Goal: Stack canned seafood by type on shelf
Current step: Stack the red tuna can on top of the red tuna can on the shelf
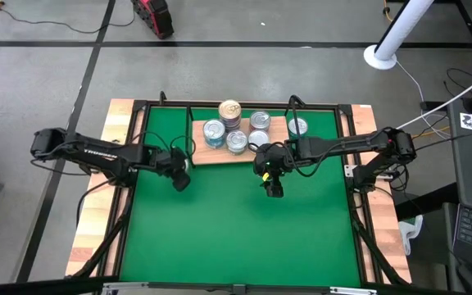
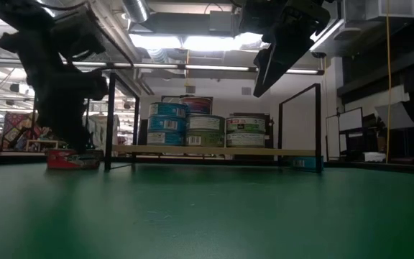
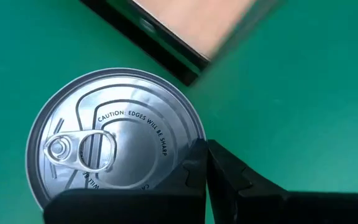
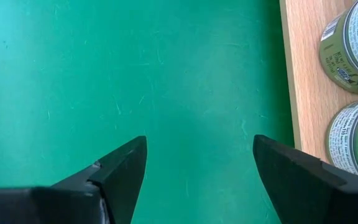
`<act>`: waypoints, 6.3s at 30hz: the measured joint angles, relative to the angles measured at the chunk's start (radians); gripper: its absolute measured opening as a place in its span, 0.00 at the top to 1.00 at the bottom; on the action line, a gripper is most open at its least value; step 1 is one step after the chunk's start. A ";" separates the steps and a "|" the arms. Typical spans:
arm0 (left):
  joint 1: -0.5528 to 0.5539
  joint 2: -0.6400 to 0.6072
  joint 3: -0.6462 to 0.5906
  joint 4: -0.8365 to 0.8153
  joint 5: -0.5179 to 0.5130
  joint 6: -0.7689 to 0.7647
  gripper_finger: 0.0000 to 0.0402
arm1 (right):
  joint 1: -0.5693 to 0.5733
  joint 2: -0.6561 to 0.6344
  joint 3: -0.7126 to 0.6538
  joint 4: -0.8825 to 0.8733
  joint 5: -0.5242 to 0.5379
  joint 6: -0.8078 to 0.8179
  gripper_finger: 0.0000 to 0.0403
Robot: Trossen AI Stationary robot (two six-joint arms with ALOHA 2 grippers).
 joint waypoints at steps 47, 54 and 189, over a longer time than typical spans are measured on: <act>-0.366 0.419 0.141 0.662 -0.019 -0.178 1.00 | 0.214 0.370 -0.001 0.689 0.257 -0.419 0.27; -0.366 0.467 0.239 0.665 -0.024 -0.093 1.00 | 0.213 0.375 0.001 0.702 0.248 -0.418 0.27; -0.404 0.507 0.257 0.832 -0.337 0.042 0.95 | 0.248 0.374 0.000 0.566 0.451 -0.416 0.67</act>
